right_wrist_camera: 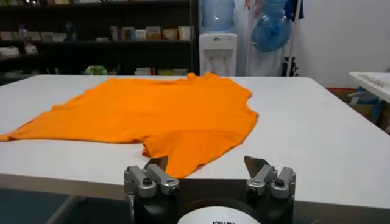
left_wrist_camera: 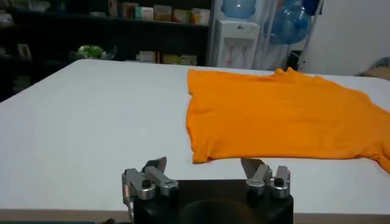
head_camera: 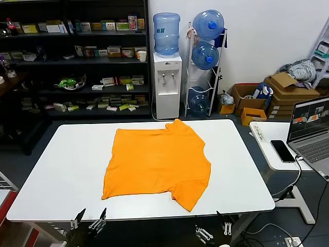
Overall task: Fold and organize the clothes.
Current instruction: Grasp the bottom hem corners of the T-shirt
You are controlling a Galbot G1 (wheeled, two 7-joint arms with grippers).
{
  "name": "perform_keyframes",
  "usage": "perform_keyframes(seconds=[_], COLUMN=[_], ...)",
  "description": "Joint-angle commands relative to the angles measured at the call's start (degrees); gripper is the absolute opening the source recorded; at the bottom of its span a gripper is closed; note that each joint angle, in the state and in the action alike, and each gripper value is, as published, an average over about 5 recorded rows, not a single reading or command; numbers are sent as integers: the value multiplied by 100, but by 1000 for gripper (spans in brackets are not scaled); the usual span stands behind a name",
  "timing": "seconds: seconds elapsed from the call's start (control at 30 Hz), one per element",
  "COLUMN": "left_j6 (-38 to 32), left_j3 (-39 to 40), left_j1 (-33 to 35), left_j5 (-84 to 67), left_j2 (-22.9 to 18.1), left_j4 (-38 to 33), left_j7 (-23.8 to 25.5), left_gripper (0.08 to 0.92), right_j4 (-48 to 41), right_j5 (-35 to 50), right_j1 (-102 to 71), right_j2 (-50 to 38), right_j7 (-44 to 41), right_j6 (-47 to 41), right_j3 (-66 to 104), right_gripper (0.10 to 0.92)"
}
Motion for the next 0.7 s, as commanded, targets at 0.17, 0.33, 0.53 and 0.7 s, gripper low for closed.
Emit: perform_keyframes(seconds=[0.17, 0.33, 0.53, 0.7], left_j6=[269, 322, 277, 160], left_j3=[357, 379, 481, 547], left_j1=[-2033, -1991, -1882, -1813], left_j5=[-20, -83, -77, -45], left_j2=[-149, -128, -161, -172], left_j4=[1723, 1835, 1733, 1681], left_j7=[180, 193, 243, 261], left_gripper=[823, 817, 689, 533], right_j4=[-1649, -1810, -1554, -1286], right_j5=[-87, -178, -276, -278], right_j1=[1664, 1652, 1397, 1135], right_j2=[416, 468, 356, 231], right_j7=[34, -30, -52, 27], right_j6=[-276, -231, -70, 81], right_j3=[-436, -487, -458, -442], right_gripper=[795, 663, 507, 360])
